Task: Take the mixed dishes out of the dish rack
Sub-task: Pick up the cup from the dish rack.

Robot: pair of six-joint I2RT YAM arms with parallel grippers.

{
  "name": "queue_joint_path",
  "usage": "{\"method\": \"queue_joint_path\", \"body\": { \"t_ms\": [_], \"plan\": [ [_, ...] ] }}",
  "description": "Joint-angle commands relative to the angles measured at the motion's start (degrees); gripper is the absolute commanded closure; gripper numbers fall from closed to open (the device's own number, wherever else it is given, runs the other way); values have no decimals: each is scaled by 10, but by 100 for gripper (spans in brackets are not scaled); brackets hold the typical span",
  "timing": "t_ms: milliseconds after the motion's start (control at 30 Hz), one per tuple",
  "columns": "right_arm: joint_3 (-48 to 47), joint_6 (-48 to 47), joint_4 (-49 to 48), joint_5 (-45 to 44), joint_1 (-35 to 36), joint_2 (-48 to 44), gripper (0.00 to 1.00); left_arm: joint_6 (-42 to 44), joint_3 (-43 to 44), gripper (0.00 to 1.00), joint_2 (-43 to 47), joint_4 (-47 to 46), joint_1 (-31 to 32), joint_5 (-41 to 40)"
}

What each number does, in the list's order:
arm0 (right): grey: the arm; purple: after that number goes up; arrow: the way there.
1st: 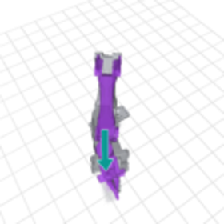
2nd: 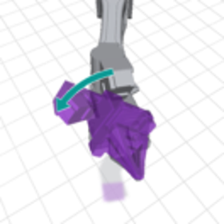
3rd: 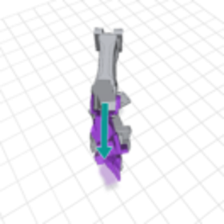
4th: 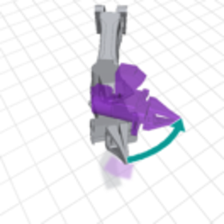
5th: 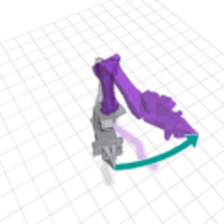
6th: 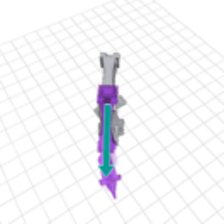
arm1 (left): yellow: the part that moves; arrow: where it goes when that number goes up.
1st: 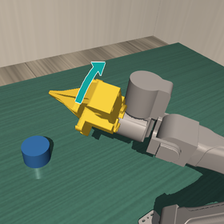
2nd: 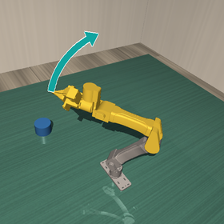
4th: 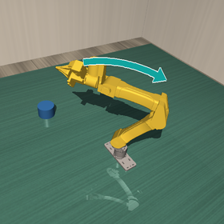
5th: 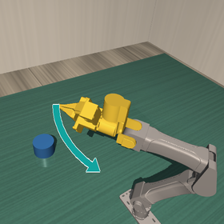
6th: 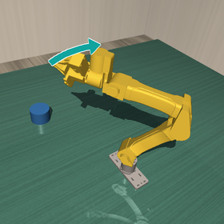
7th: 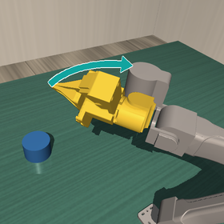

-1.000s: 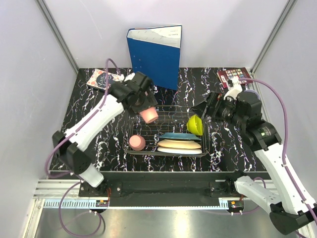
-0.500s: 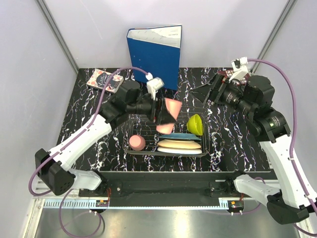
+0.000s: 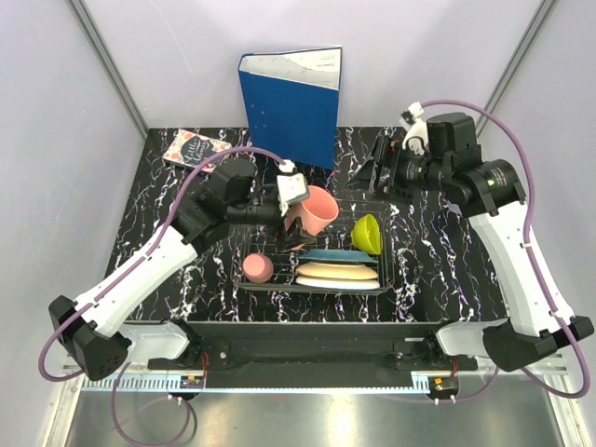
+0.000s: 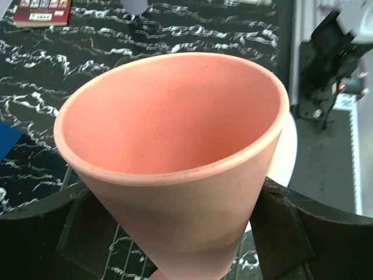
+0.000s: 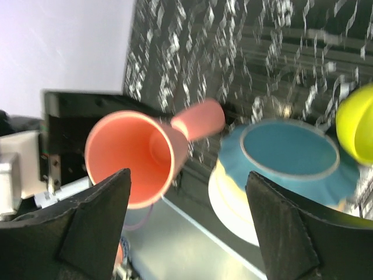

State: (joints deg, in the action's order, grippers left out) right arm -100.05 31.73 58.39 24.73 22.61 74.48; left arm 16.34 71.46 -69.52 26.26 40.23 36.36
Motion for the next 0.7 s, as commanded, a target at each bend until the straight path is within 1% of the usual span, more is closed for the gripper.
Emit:
{"method": "queue_joint_path", "body": {
  "t_ms": [0, 33, 267, 467, 567, 600, 667],
  "plan": [
    [-16, -24, 62, 45, 9, 1, 14, 69, 14, 100, -7, -5, 13, -25],
    [-11, -28, 66, 54, 14, 6, 16, 70, 17, 100, -11, -6, 17, -29],
    [-9, -40, 63, 59, 38, 17, 17, 77, 54, 100, -56, -5, 40, -39],
    [41, -46, 43, 38, 56, 27, 19, 72, 87, 100, -80, -8, 60, -38],
    [72, -47, 27, 34, 56, 27, 24, 67, 95, 100, -79, -12, 64, -35],
    [87, -45, 22, 32, 56, 26, 29, 63, 95, 100, -77, -14, 65, -34],
    [96, -44, 11, 28, 57, 26, 36, 62, 97, 100, -74, -17, 68, -31]
  ]
}}
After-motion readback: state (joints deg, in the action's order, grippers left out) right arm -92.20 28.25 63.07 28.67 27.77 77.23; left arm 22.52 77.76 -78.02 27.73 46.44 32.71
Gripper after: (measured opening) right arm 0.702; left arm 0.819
